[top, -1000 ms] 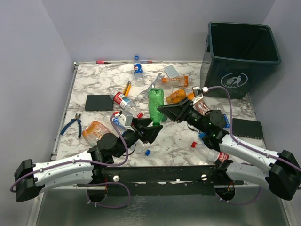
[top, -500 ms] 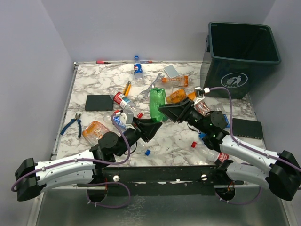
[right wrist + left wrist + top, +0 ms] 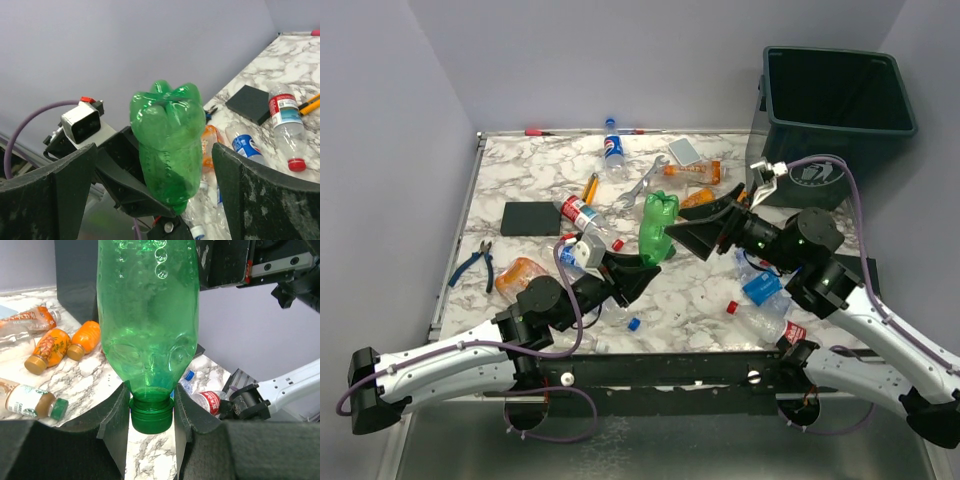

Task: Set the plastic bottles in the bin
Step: Place the plastic bottle in the trash bin.

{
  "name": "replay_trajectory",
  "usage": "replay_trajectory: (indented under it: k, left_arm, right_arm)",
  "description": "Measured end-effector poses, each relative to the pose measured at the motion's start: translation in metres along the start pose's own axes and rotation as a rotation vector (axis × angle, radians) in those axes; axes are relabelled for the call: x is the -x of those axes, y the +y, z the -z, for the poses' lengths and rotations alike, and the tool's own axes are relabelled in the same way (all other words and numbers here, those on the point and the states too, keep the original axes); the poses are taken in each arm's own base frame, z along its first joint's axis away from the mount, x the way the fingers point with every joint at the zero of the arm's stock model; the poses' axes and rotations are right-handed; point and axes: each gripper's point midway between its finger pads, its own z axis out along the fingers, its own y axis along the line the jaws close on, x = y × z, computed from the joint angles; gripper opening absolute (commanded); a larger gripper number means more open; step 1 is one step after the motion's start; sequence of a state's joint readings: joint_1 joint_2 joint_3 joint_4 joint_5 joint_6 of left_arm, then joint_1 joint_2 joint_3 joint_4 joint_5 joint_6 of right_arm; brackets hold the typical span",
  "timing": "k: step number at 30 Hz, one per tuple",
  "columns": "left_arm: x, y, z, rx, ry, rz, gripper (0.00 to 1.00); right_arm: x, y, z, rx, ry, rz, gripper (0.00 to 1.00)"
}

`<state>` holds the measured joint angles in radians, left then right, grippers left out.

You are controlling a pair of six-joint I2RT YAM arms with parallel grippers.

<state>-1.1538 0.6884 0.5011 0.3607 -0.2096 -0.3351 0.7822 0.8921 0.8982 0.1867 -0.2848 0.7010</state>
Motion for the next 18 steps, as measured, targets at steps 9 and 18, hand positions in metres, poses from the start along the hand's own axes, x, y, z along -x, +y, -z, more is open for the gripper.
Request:
replay_trajectory:
  k: [9,18]
  left_arm:
    - [-0.002,-0.009,-0.002,-0.047,0.050,-0.049,0.00]
    - [-0.022,-0.010,-0.008,-0.059,0.115,-0.047,0.55]
  right_arm:
    - [-0.032,-0.027,-0.011,-0.089,0.148,-0.005,0.97]
    - [-0.044,-0.033,-0.022,-0.078,0.179,-0.021,0.42]
